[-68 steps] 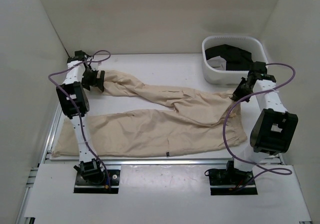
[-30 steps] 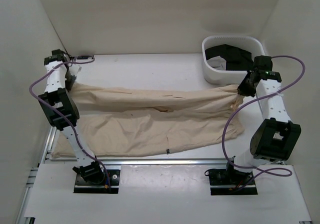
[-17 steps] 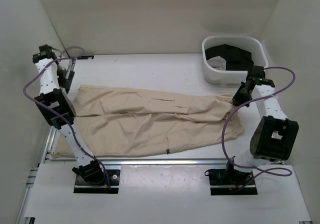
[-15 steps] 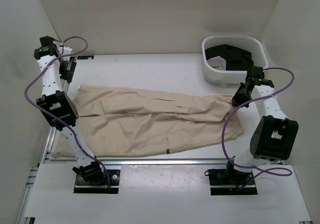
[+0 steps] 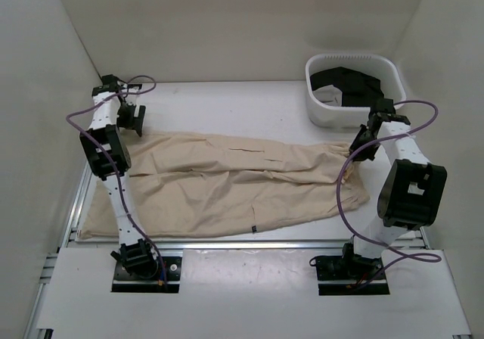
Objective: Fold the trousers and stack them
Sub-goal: Flatten the trousers out, then fold the trousers
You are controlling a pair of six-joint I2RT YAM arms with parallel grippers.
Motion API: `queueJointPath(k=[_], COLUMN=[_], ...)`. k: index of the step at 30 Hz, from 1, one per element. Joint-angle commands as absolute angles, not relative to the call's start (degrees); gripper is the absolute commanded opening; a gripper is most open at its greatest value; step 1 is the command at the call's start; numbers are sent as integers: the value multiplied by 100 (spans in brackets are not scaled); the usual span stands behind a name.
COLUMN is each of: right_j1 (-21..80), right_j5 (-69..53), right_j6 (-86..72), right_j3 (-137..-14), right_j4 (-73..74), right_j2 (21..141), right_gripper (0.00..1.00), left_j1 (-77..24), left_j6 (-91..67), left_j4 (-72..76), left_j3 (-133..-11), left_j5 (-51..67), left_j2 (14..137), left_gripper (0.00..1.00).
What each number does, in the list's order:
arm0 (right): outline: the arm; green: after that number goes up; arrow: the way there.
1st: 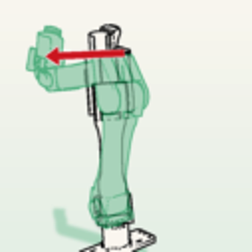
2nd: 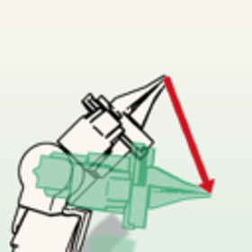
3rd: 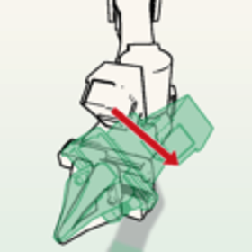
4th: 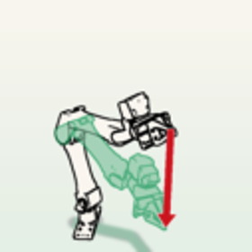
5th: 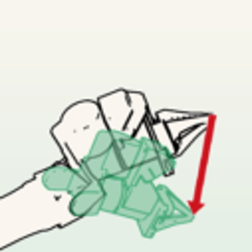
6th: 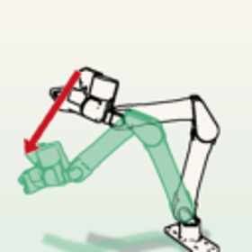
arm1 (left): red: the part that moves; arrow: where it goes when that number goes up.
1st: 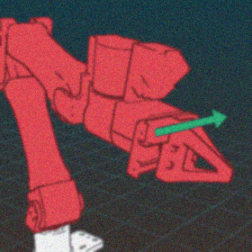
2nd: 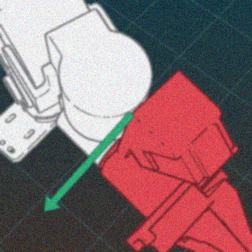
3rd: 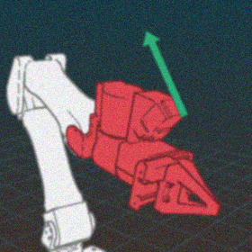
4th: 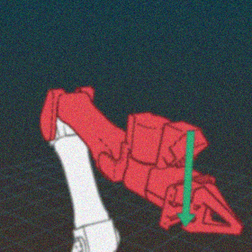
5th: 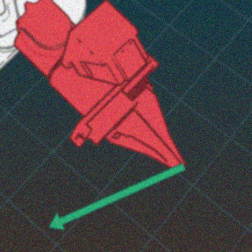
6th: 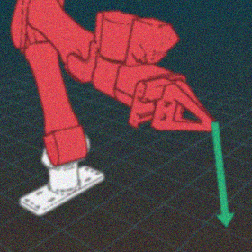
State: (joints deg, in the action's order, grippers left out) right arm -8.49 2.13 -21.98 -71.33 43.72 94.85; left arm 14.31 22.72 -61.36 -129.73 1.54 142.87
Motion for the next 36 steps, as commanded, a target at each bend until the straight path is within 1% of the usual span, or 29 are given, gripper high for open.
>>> queueJointPath(k=[1, 5, 7, 13, 14, 15, 16, 17, 20, 21, 25, 26, 27, 28, 29, 30, 31, 32, 34, 35, 36], right_j1=[-817, -817, -817, -817, -817, -817, -817, -817, -817, -817, -932, -932, -932, -932, -932, -932, -984, -984, -1037, -1037, -1037], right_j5=[123, 176, 176, 123, 123, 123, 123, 123, 289, 290, 221, 220, 124, 71, 70, 70, 70, 70, 70, 70, 70], right_j6=[-2065, -2065, -2065, -2065, -2065, -2065, -2065, -2013, -1952, -1951, -1898, -1898, -1898, -1898, -1898, -1898, -1898, -1898, -1968, -1969, -2038], right_j3=[-7567, -7567, -7567, -7453, -7453, -7453, -7531, -7663, -8014, -8311, -8893, -8895, -8895, -8825, -8615, -8483, -8360, -8080, -7701, -7482, -7036], right_j4=[4509, 4509, 4509, 4395, 4395, 4395, 4342, 4342, 4289, 4350, 4412, 4412, 4325, 4255, 4193, 4131, 4131, 4131, 4131, 4131, 4131], right_j2=[9483, 9483, 9431, 9431, 9492, 9553, 9554, 9693, 9913, 9966, 10037, 9915, 9818, 9713, 9468, 9335, 9099, 8984, 8581, 8448, 8307], right_gripper=[0, 0, 0, 0, 0, 0, 0, 0, 0, 0, 0, 0, 0, 0, 0, 0, 0, 0, 0, 0, 0], left_j1=[1529, 1582, 1582, 1644, 1591, 1591, 1591, 1591, 1591, 1660, 1792, 1863, 1933, 1986, 1986, 2073, 2196, 2267, 2451, 2670, 2785], left_j6=[1890, 1890, 1837, 2100, 2101, 2161, 2162, 2162, 2162, 2101, 2101, 2188, 2319, 2390, 2469, 2548, 2705, 2777, 2900, 2979, 3032], left_j4=[-5775, -5459, -5388, -5317, -5387, -5440, -5440, -5440, -5440, -5440, -5169, -5064, -4845, -4782, -4781, -4781, -4781, -4781, -4781, -4781, -4781], left_j3=[-12693, -12210, -12208, -12208, -12208, -12156, -12094, -12094, -12391, -12793, -13447, -13334, -13159, -12635, -12343, -12001, -11205, -10771, -9936, -9157, -8784], left_j5=[-26, -386, -527, 254, 516, 675, 816, 896, 801, 652, 431, 431, 326, 325, 325, 325, 273, 272, 194, 193, 193], left_j2=[13905, 13649, 13579, 14035, 14106, 14106, 14106, 14106, 13923, 13826, 12949, 12355, 12027, 11693, 11080, 10778, 10488, 9920, 9381, 8899, 8668], left_gripper=[100, 100, 100, 100, 98, 81, 31, 14, 14, 14, 14, 14, 14, 14, 14, 14, 14, 14, 14, 14, 14])
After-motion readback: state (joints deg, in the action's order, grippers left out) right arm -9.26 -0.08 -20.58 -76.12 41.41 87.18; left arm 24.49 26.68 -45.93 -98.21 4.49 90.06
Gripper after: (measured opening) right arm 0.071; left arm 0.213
